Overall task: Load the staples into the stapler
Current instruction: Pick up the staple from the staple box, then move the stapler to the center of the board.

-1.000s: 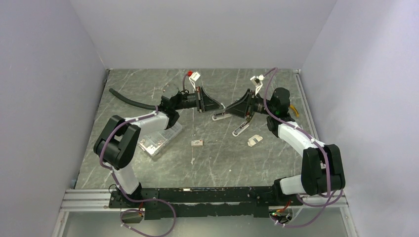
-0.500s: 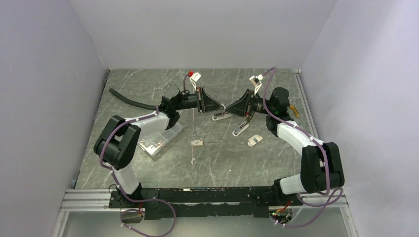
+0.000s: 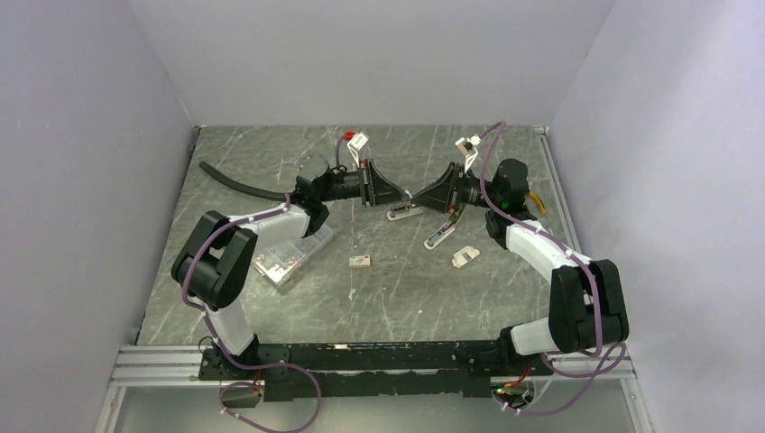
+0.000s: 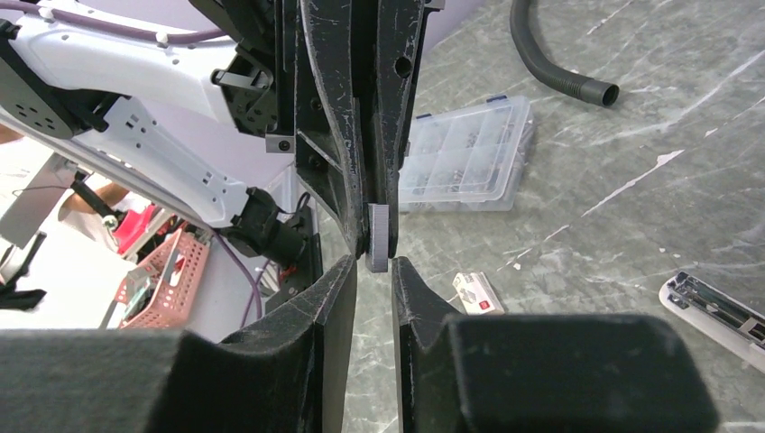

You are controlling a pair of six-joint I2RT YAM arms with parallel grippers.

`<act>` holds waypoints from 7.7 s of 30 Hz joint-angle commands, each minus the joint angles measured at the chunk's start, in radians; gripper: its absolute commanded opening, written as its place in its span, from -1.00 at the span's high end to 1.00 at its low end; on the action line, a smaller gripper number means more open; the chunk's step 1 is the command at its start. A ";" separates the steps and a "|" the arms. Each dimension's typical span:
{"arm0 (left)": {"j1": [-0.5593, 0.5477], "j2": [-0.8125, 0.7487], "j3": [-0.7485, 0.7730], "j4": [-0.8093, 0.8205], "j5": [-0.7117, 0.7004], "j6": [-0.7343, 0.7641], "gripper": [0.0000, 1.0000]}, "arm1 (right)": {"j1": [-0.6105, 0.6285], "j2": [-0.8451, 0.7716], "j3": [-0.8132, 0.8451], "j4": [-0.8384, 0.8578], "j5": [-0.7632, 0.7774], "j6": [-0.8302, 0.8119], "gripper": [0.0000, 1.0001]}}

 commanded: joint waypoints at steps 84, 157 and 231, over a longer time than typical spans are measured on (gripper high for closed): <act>-0.061 0.024 0.427 -1.212 0.217 0.896 0.04 | 0.050 -0.072 0.104 -0.725 -0.099 -0.723 1.00; -0.008 0.016 0.308 -1.003 0.079 0.653 0.94 | -0.091 -0.079 0.192 -0.861 -0.059 -0.787 -0.02; 0.114 0.403 0.533 -1.022 -0.208 0.062 0.95 | -0.002 0.060 0.282 -0.779 0.752 -0.764 -0.46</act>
